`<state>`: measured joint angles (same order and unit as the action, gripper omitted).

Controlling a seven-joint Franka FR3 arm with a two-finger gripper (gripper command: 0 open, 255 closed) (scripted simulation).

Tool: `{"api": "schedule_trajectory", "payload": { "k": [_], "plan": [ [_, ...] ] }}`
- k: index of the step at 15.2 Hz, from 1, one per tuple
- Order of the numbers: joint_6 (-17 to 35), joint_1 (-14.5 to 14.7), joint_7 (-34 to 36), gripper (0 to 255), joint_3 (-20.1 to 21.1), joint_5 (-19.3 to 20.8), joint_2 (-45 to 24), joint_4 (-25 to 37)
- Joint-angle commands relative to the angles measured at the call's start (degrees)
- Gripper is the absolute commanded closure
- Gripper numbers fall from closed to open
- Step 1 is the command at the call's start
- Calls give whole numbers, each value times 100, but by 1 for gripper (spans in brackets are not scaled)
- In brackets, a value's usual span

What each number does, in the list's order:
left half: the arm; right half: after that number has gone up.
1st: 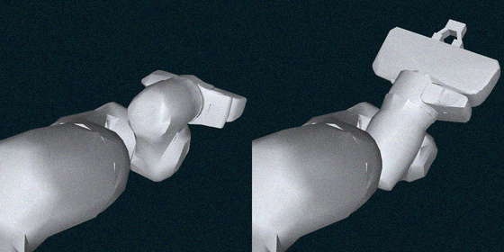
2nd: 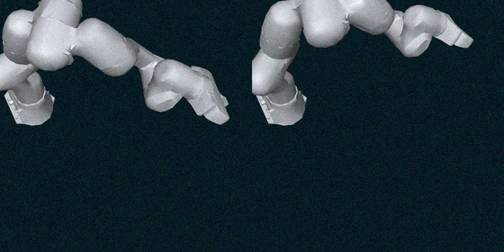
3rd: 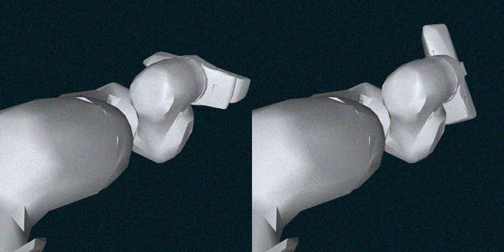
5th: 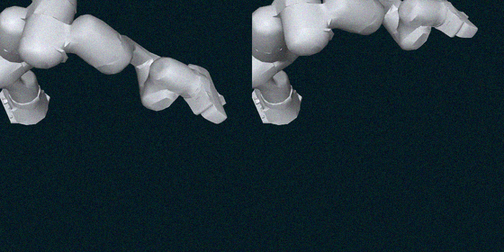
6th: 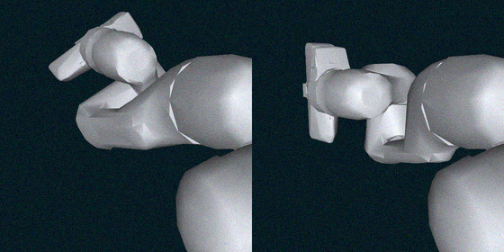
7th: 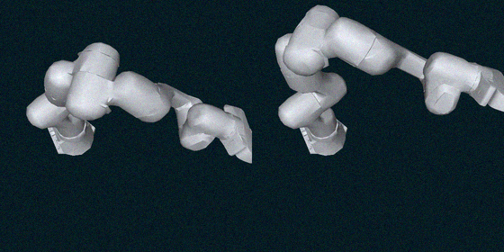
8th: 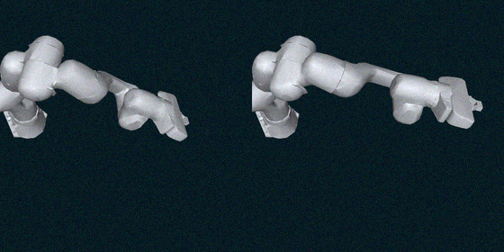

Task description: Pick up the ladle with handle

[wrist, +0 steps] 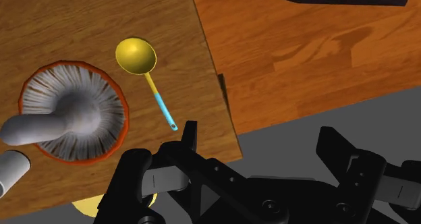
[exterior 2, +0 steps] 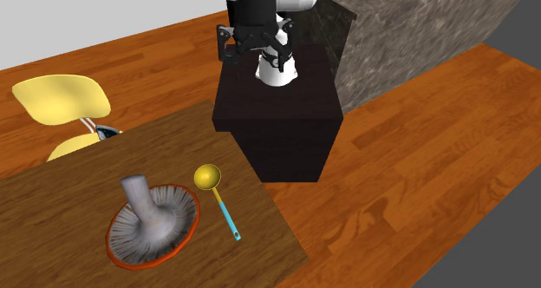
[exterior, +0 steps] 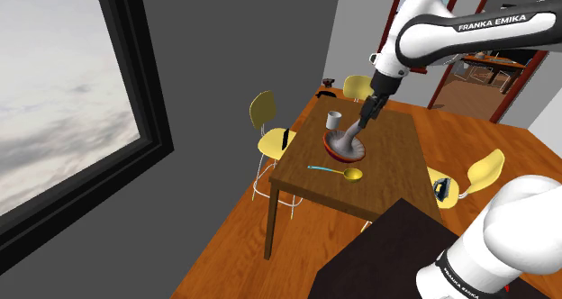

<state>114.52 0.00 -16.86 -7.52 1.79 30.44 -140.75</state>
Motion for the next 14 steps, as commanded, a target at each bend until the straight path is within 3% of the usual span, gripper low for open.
{"api": "schedule_trajectory", "payload": {
  "k": [1,8,14],
  "plan": [
    [323,-8,-311,0,-184,16,-306,-97],
    [1229,34,-1411,0,-744,-166,-1689,55],
    [1827,28,-2488,0,-1043,-656,-3075,496]
  ]
}}
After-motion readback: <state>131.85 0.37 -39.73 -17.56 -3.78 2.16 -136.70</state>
